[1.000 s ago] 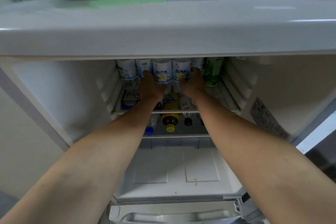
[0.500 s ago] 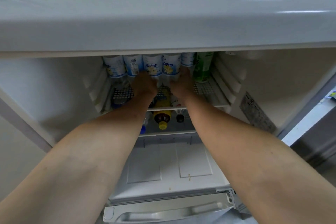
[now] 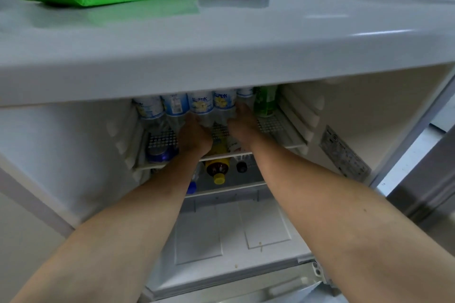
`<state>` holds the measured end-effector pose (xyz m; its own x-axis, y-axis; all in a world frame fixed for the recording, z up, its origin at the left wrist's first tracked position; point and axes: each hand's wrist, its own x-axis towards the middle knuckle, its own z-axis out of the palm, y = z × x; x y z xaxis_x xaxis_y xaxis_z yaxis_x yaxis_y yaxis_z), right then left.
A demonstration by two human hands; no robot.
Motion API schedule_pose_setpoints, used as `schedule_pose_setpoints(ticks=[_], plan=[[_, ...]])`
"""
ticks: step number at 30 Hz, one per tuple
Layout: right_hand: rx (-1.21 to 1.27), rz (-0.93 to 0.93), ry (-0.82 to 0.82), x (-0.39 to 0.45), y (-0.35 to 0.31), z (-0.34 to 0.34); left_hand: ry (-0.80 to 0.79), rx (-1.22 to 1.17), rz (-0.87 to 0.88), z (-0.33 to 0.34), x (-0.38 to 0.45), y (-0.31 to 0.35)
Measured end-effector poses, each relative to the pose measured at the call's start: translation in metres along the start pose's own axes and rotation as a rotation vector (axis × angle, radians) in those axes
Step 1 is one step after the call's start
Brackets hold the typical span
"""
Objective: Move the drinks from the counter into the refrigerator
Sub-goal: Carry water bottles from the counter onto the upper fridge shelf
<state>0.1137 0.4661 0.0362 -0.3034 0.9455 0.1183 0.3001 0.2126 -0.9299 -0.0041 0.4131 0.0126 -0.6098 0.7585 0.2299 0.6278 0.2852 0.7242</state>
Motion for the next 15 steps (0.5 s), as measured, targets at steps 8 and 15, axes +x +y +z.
schedule_pose_setpoints(ticks=[8,15], plan=[[0.061,0.053,0.0,-0.008,-0.004,-0.005,0.07,-0.09,0.058,0.002,-0.011,-0.006],[0.224,0.05,0.213,-0.043,-0.004,-0.013,0.079,-0.619,-0.025,-0.002,-0.04,-0.006]])
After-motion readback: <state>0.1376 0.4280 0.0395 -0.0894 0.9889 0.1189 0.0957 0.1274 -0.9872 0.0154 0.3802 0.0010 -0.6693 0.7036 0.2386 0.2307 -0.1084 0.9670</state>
